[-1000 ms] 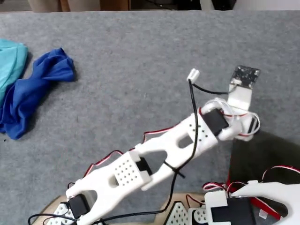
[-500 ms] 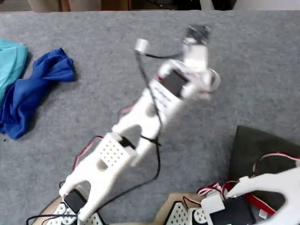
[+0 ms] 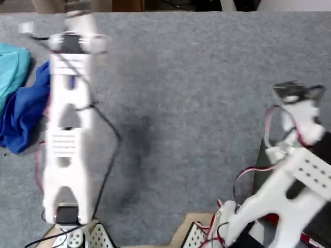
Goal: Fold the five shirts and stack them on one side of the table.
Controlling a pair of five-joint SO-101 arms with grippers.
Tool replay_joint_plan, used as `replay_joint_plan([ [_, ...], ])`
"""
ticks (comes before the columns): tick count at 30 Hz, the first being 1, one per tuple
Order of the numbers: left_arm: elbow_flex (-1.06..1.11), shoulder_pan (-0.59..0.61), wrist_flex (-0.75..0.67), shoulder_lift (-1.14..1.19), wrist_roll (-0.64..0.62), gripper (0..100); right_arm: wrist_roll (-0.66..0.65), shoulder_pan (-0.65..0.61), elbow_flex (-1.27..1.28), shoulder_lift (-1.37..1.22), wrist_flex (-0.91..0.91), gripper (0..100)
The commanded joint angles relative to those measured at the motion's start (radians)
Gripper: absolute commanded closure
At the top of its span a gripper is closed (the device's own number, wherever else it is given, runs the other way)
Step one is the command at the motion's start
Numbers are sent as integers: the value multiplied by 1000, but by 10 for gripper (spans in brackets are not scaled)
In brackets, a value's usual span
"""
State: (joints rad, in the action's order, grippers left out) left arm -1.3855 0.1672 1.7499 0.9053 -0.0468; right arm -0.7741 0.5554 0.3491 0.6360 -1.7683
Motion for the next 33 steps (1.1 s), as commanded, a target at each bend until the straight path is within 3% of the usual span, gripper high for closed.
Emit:
replay_joint_plan([
  [1,124,232,14,-159,55,981,71,-185,19,8,-14,990],
  [4,219,396,12,-255,141,981,155,-317,13,-27,-14,990],
  [9,258,637,9,-338,396,981,290,-499,8,-99,-17,990],
  [12,258,766,9,-329,505,979,322,-581,8,-162,-17,991],
  [17,264,922,-5,-248,585,933,318,-665,-7,-228,-17,992],
  [23,259,965,-163,-44,554,812,316,-723,-110,-231,-17,993],
  [33,172,902,-192,73,436,805,315,-756,-168,-229,-15,993],
])
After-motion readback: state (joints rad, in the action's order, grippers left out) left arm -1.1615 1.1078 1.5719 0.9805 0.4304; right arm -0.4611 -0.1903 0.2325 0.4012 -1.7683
